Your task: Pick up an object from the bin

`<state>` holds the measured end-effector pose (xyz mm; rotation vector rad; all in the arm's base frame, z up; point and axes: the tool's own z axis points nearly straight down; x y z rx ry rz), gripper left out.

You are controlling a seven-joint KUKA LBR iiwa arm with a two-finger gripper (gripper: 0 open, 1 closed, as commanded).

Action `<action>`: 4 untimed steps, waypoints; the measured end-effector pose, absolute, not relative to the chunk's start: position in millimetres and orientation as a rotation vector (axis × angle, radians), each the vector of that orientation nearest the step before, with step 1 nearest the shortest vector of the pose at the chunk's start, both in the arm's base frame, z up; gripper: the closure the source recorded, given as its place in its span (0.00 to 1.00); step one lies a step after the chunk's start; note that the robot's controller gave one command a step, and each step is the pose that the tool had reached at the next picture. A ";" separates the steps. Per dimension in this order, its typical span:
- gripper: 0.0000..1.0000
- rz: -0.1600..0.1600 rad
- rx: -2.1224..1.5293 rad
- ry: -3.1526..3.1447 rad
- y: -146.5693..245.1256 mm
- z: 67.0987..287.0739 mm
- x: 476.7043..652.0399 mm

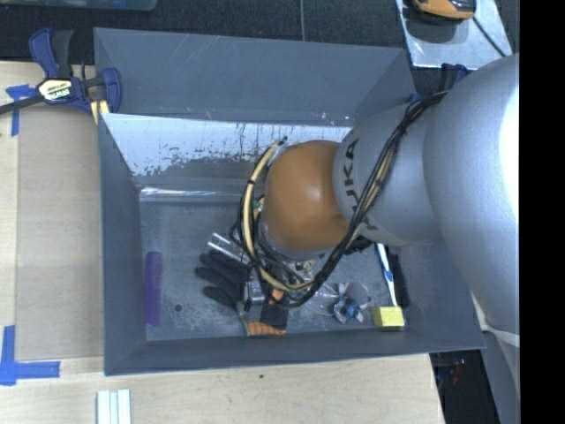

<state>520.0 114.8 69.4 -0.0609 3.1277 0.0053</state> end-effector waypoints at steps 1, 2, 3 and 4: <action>0.00 0.010 0.285 3.116 113.8 69.3 516.2; 1.00 0.008 -0.114 3.120 114.5 71.3 522.4; 1.00 0.009 -0.114 3.119 114.4 73.8 522.1; 1.00 0.010 -0.112 3.115 114.3 94.1 523.0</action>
Offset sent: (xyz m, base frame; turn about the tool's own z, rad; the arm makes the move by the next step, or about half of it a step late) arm 0.0008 -0.0004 0.0001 -0.0354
